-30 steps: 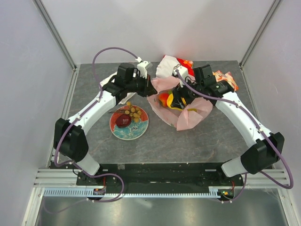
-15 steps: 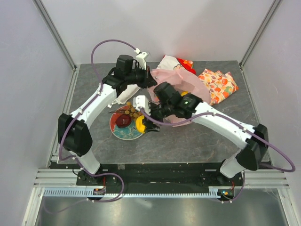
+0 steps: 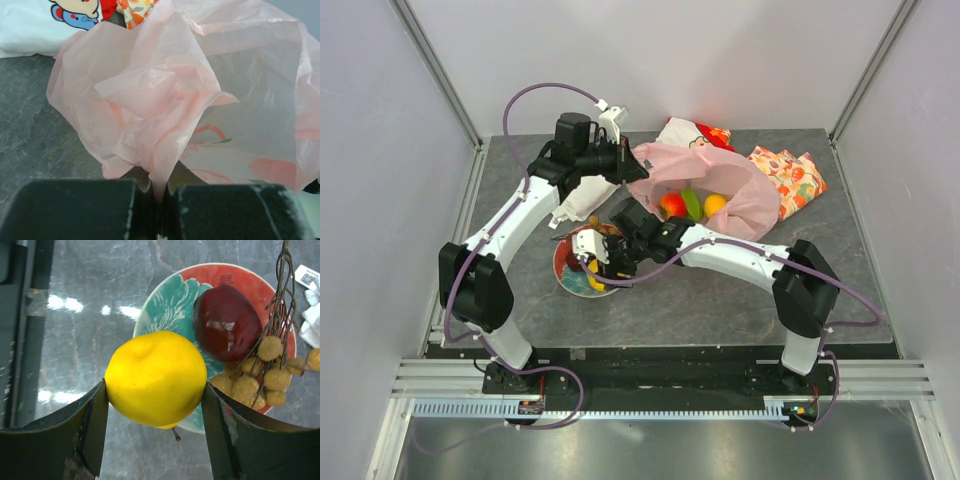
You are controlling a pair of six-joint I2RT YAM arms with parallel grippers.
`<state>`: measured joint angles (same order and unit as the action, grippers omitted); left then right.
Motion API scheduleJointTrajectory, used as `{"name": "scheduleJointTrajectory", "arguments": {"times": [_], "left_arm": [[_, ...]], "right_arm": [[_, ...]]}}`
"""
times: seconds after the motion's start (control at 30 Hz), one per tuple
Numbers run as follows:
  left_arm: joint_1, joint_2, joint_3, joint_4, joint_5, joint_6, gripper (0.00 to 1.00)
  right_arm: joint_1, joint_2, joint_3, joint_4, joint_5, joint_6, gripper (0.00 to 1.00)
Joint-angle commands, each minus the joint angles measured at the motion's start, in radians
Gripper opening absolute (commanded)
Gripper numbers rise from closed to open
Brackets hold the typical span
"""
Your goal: Take the fake fruits out of the plastic bag
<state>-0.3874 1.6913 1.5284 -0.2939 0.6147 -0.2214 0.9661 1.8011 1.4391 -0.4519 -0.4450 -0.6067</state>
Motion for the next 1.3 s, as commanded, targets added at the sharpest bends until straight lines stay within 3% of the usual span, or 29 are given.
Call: {"name": "scheduleJointTrajectory", "arguments": {"times": [0.0, 0.5, 0.87, 1.2, 1.23, 1.27], "left_arm": [[0.005, -0.033, 0.026, 0.038, 0.068, -0.059, 0.02], [0.007, -0.024, 0.033, 0.061, 0.094, -0.095, 0.02], [0.005, -0.042, -0.008, 0.079, 0.105, -0.104, 0.02], [0.007, -0.044, -0.013, 0.094, 0.118, -0.113, 0.02], [0.005, -0.044, -0.013, 0.096, 0.12, -0.114, 0.02], [0.005, -0.042, -0.013, 0.098, 0.123, -0.116, 0.02]], "right_arm": [[0.023, 0.061, 0.052, 0.116, 0.032, -0.05, 0.44], [0.051, 0.208, 0.136, 0.16, 0.037, 0.008, 0.48], [0.06, 0.245, 0.147, 0.179, 0.083, 0.051, 0.58], [0.068, 0.242, 0.149, 0.176, 0.12, 0.076, 0.8], [0.068, 0.244, 0.149, 0.174, 0.12, 0.079, 0.98], [0.068, 0.242, 0.152, 0.17, 0.121, 0.081, 0.98]]}}
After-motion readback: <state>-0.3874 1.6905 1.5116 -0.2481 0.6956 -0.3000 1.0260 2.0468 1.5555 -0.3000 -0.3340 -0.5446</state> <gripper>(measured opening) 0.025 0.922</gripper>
